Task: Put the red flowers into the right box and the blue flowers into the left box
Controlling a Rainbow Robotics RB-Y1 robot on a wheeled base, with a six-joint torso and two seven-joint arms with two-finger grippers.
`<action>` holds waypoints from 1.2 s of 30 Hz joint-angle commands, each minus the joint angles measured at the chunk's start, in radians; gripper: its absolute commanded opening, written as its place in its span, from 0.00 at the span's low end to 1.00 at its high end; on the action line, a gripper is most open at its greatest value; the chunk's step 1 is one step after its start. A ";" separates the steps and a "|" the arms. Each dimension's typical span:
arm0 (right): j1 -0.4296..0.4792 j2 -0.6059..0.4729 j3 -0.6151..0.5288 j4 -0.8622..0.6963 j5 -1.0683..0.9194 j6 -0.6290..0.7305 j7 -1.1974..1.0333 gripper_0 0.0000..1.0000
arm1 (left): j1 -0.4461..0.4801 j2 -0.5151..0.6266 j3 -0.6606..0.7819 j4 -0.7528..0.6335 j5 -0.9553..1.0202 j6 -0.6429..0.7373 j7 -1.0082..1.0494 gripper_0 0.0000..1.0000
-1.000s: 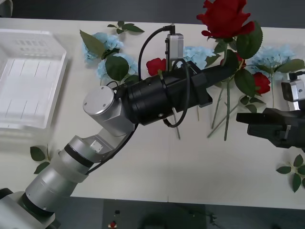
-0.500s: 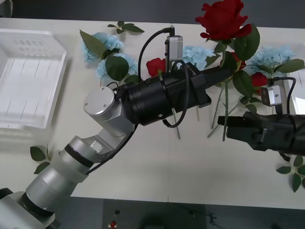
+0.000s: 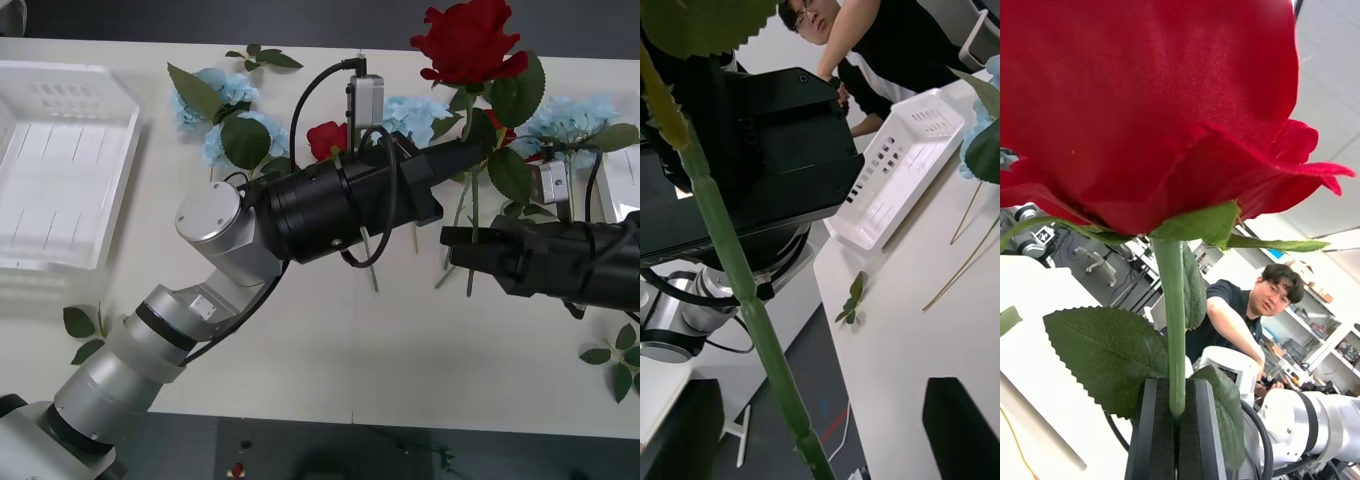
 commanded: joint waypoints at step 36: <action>-0.016 -0.078 -0.053 -0.009 -0.119 -0.049 0.028 0.00 | -0.029 0.381 0.005 -0.016 0.271 0.059 -0.035 0.86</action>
